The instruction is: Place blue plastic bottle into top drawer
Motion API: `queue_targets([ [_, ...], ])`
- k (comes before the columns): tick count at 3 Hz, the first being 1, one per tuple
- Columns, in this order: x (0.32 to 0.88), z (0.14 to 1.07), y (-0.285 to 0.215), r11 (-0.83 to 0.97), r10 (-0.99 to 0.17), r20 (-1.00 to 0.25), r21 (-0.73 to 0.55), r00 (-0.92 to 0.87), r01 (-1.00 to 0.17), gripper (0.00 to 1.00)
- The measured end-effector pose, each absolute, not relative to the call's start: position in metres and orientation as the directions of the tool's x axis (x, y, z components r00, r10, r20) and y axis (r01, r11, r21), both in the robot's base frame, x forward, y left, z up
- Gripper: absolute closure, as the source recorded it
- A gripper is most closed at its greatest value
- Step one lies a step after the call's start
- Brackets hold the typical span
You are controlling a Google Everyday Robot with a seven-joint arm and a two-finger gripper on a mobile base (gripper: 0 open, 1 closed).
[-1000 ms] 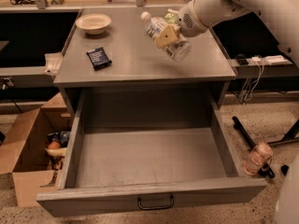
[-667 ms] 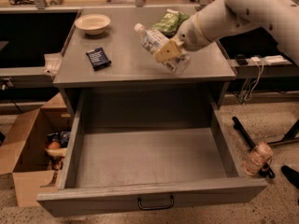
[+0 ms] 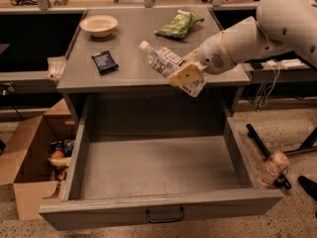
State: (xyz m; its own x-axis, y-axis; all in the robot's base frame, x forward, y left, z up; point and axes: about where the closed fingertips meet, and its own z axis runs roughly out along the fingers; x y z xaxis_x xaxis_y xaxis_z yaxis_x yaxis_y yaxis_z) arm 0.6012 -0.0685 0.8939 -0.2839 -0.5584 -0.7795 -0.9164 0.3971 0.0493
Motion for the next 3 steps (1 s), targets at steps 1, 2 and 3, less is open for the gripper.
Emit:
queue_targets([
  [1, 0.602, 0.894, -0.066, 0.395, -0.561, -0.778, 0.049, -0.283, -0.917, 1.00],
  [2, 0.605, 0.847, -0.061, 0.390, -0.644, -0.711, 0.014, -0.283, -0.921, 1.00],
  [3, 0.591, 0.789, -0.060, 0.360, -0.705, -0.645, 0.031, -0.293, -0.933, 1.00],
])
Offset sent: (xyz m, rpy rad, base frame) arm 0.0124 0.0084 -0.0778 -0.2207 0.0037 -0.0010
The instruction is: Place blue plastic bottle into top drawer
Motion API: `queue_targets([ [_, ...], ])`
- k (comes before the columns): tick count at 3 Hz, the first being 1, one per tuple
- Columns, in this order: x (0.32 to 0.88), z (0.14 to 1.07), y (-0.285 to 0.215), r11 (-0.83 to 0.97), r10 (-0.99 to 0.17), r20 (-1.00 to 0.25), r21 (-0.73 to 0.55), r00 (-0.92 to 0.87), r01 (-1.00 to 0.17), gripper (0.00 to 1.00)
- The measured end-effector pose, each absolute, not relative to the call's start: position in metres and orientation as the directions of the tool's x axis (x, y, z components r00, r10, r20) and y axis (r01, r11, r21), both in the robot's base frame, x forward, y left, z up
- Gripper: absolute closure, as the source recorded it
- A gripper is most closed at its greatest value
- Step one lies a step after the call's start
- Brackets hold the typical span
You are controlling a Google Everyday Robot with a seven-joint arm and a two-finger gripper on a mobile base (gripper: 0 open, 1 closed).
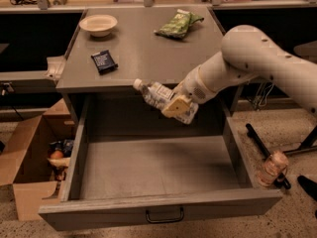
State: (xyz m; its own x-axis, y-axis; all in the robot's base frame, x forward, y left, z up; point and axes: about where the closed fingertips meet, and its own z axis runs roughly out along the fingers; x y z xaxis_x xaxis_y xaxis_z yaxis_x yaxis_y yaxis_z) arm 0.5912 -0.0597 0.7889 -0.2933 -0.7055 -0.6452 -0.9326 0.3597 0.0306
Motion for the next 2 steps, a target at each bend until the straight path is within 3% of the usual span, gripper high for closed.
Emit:
queue_targets([
  [2, 0.575, 0.688, -0.076, 0.352, -0.787, -0.507, 0.098, -0.351, -0.931, 1.00],
])
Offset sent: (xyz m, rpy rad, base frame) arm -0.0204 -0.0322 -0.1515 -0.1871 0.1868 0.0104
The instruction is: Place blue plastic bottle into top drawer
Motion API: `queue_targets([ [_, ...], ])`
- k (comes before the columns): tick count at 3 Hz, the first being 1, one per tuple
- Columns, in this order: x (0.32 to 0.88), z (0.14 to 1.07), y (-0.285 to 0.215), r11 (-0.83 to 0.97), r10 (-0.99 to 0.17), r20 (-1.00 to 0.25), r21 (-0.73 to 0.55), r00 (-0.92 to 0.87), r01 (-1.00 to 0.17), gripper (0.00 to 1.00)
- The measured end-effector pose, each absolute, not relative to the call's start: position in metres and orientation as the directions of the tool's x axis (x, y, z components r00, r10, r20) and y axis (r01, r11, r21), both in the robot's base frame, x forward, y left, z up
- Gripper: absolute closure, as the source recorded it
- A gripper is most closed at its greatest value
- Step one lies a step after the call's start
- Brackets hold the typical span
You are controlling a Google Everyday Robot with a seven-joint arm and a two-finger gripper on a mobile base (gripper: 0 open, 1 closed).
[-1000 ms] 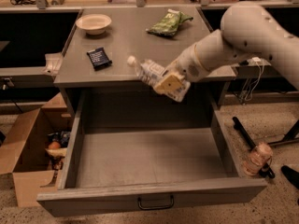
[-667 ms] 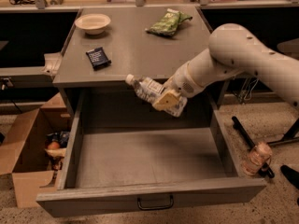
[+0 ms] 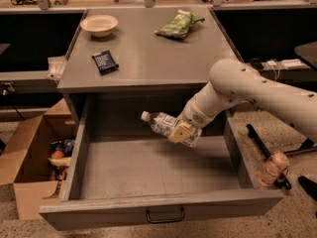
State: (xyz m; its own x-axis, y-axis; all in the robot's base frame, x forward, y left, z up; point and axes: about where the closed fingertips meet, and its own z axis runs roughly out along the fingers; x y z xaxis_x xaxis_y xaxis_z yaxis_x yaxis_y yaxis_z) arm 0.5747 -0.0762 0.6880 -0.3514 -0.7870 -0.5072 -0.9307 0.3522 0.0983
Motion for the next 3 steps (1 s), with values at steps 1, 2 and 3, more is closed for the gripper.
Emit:
queue_targets([
  [1, 0.574, 0.650, -0.087, 0.387, -0.792, -0.467, 0.114, -0.393, -0.915, 1.00],
  [2, 0.576, 0.633, -0.093, 0.419, -0.781, -0.465, 0.105, -0.417, -0.902, 1.00],
  [3, 0.576, 0.633, -0.092, 0.419, -0.780, -0.467, 0.103, -0.416, -0.902, 0.73],
])
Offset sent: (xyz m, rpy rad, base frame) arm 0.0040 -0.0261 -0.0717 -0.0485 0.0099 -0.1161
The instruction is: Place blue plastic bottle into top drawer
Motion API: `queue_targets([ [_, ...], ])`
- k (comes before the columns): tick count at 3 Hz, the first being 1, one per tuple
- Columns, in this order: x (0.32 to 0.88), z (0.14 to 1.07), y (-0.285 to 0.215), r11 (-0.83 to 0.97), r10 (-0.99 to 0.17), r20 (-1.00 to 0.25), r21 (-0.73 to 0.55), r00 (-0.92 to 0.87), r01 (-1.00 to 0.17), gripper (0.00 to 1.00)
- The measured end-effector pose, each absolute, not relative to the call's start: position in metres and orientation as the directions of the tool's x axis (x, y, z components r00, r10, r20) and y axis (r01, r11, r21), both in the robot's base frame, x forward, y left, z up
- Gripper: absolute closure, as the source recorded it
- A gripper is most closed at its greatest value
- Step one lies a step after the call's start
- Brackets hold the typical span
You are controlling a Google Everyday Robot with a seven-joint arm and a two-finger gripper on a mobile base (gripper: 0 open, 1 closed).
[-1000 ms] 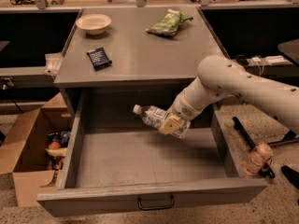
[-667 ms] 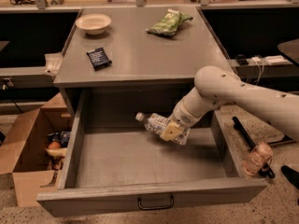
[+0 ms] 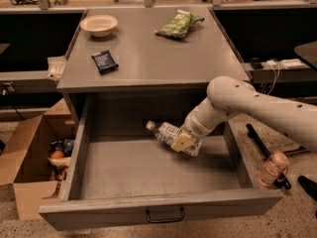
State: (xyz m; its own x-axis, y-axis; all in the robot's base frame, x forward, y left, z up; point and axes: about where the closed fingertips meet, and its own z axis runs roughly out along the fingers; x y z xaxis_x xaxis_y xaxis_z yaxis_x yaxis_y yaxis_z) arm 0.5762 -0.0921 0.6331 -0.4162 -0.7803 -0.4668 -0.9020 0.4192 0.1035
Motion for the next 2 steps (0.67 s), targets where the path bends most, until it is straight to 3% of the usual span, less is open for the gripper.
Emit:
queue_targets([
  [2, 0.5761, 0.6330, -0.0921, 0.419, -0.780, -0.467, 0.104, -0.416, -0.902, 0.27],
])
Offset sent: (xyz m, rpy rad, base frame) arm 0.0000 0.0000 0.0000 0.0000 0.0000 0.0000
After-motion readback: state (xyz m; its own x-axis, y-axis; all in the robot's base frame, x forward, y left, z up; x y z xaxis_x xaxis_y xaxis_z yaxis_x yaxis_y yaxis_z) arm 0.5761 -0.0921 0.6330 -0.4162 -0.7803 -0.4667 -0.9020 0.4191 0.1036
